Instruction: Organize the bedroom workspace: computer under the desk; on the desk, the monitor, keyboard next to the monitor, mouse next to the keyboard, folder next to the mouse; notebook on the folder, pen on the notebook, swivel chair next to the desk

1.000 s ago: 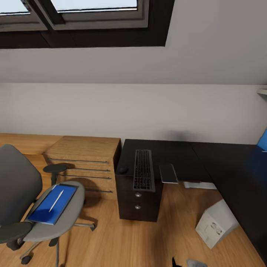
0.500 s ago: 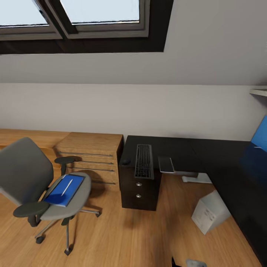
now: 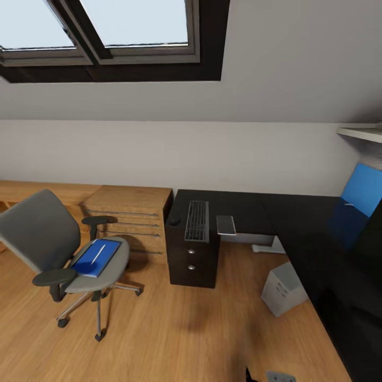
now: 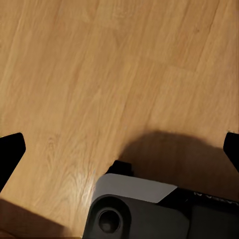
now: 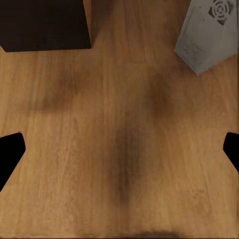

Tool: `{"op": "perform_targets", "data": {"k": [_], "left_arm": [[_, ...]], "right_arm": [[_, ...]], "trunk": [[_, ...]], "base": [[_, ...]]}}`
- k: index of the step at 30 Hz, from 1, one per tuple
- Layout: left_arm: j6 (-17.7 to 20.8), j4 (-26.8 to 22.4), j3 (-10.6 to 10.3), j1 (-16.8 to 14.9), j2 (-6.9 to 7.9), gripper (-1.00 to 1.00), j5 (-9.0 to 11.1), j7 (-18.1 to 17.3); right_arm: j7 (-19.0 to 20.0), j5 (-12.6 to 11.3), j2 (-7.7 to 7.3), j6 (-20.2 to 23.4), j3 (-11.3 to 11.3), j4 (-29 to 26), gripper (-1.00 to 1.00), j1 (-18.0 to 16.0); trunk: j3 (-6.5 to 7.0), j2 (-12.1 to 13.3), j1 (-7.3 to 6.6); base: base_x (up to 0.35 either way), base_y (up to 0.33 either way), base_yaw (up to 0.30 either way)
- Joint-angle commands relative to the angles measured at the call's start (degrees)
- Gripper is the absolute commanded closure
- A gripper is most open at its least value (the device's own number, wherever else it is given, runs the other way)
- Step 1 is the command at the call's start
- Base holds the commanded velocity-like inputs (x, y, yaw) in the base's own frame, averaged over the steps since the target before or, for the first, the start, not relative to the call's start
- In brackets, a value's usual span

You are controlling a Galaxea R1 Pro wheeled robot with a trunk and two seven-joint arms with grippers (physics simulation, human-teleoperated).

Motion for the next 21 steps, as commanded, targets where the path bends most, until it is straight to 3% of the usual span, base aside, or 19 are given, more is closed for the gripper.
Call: {"op": "perform_targets", "data": {"k": [1, 21], "left_arm": [[-0.48, -0.09, -0.47, -0.07, 0.09, -1.00, 0.59, 0.43], [-2.11, -0.09, -0.32, -0.07, 0.22, -1.00, 0.86, 0.28]], "right_arm": [[0.13, -0.29, 0.02, -0.26, -0.15, 0.11, -1.00, -0.06], [0.13, -0.28, 0.13, -0.19, -0.16, 0.22, -1.00, -0.06]], "trunk": [[0.11, 0.35, -0.25], [3.70, 8.37, -4.64]], "base": [[-0.333, -0.095, 0.000], [-0.341, -0.011, 0.000]]}}
